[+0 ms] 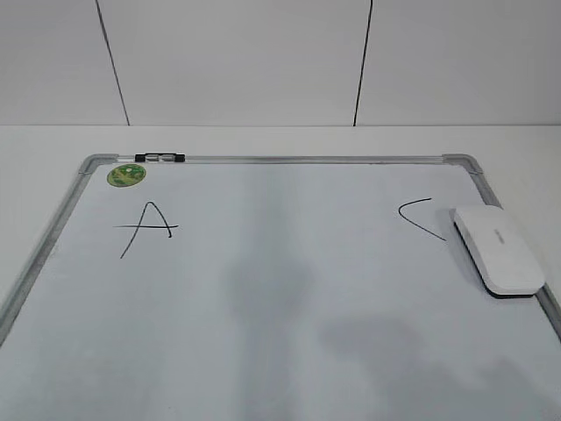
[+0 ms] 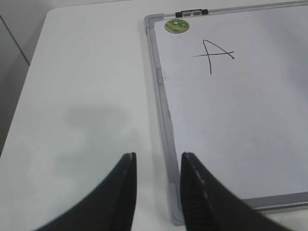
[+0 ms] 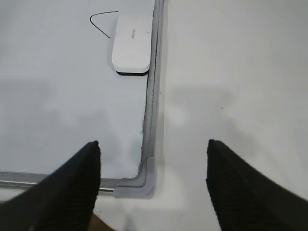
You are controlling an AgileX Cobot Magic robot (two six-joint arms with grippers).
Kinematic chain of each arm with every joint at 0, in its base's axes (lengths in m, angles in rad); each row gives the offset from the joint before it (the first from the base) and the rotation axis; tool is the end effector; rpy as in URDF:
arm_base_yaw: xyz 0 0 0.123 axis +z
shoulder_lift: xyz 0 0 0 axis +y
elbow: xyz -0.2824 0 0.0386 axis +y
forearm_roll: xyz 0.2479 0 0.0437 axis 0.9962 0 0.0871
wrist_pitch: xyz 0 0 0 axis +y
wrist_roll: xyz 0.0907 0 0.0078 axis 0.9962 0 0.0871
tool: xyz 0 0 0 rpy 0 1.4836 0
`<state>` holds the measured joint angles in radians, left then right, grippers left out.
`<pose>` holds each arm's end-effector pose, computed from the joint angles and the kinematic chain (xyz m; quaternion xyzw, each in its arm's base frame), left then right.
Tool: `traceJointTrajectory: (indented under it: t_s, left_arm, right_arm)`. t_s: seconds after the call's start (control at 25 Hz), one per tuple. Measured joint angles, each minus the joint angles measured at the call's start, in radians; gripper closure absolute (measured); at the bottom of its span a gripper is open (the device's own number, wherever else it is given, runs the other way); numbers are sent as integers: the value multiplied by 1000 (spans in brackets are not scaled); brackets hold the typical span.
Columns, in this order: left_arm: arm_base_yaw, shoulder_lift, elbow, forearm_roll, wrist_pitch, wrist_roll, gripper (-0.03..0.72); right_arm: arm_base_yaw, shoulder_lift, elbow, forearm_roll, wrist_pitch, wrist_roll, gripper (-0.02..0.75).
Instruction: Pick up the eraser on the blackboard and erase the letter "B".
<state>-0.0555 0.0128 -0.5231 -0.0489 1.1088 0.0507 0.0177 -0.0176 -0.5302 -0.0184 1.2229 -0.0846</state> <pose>-0.0078 -0.0036 0.2799 0.0474 0.8614 -0.0256 0.5051 -0.0185 -0.0019 0.2725 -0.0438 0.8805 -0.0249 0.4713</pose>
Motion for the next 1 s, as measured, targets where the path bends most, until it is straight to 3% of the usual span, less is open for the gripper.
traceJointTrajectory:
  t_s: [1.0]
  left_arm:
    - [8,0,0,-15,0,2,452]
  right_arm:
    - [2,0,32,10,-63,13,205]
